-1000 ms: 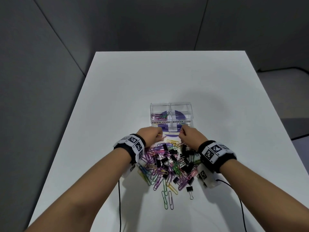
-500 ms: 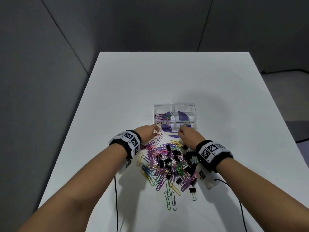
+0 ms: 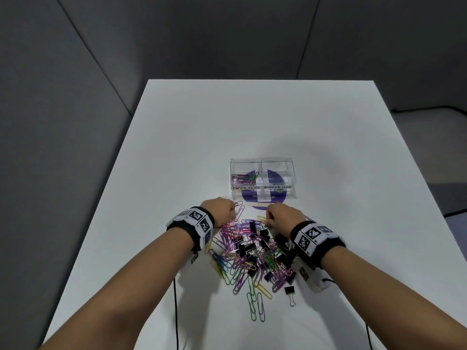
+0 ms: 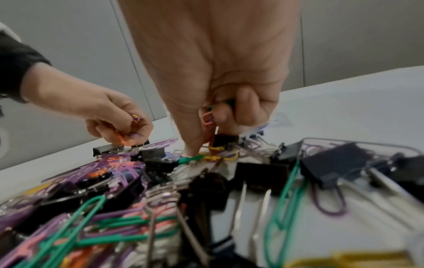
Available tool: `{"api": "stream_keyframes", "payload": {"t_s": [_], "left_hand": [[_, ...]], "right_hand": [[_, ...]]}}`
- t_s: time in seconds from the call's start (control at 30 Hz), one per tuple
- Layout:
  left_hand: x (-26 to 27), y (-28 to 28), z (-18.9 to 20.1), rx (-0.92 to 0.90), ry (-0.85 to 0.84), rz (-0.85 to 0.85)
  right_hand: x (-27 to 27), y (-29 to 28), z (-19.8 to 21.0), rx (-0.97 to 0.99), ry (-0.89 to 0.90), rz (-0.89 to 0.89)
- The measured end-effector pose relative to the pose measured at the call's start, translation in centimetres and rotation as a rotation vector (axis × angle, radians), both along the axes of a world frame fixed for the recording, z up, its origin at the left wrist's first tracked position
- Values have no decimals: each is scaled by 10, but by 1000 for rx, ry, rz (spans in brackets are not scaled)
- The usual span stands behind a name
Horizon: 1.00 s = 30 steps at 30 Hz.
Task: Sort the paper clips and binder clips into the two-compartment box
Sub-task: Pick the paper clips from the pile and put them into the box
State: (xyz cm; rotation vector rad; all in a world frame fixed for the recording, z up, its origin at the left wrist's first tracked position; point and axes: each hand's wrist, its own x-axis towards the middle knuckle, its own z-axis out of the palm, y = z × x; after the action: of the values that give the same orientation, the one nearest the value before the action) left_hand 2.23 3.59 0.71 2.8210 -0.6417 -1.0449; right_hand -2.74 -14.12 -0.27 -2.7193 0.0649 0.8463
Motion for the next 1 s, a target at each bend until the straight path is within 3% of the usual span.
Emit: {"api": "stream_keyframes", "payload": {"t_s": [0.2, 0.47, 0.67, 0.77, 1.0], "left_hand": [[5, 2, 14, -144, 0, 30], [29, 11, 31, -290, -288, 34], [61, 19, 37, -192, -384, 42], [69, 15, 33, -165, -394, 17], [70, -28, 19, -205, -386, -175]], "right_hand": [[1, -8, 18, 94, -99, 48], [65, 8, 59, 168, -358, 3], [102, 26, 48, 162, -234, -12], [97, 23, 42, 249, -227, -27], [48, -11, 42, 337, -401, -68]]}}
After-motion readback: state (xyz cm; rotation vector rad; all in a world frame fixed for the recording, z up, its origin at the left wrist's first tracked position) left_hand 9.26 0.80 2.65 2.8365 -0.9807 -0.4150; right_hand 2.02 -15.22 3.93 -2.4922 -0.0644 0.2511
